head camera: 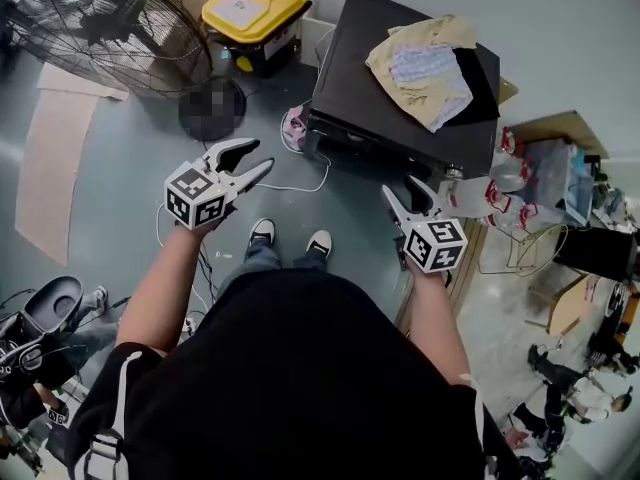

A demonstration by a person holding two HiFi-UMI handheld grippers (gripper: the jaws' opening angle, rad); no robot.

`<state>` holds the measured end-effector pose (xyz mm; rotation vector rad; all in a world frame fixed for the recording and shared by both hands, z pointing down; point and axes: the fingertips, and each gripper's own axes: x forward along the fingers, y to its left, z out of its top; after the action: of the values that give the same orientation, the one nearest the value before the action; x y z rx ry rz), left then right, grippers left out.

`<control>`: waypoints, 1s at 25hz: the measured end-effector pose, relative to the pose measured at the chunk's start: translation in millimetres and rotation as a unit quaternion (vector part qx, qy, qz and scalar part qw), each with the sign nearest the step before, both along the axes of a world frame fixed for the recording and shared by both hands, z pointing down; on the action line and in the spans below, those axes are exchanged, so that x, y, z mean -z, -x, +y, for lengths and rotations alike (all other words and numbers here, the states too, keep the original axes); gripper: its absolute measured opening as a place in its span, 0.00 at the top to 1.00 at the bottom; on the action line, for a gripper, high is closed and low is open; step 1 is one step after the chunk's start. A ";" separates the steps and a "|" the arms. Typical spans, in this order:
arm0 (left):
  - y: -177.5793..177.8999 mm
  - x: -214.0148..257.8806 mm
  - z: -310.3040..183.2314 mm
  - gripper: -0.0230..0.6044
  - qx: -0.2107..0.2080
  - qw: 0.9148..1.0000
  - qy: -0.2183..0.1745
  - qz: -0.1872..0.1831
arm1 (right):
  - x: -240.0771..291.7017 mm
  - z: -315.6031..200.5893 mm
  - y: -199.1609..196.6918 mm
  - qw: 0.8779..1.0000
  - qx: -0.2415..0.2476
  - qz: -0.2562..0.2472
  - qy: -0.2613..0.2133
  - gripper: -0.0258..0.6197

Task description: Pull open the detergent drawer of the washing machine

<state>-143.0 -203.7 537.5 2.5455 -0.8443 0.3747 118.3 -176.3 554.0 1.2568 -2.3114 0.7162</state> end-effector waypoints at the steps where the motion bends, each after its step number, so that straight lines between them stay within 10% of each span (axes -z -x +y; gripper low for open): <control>1: 2.4 -0.9 0.6 0.65 -0.002 1.000 0.002 0.000 | -0.5 1.4 2.5 1.000 -0.002 0.001 0.001 0.60; 25: -18.6 -27.7 -26.7 0.65 -0.070 0.997 0.022 -0.022 | -30.6 -10.3 -3.9 0.998 -0.049 0.005 0.026 0.60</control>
<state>-124.4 -230.4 565.2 2.5704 -0.6666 0.4882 122.2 -186.6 584.6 1.3554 -2.2208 0.7950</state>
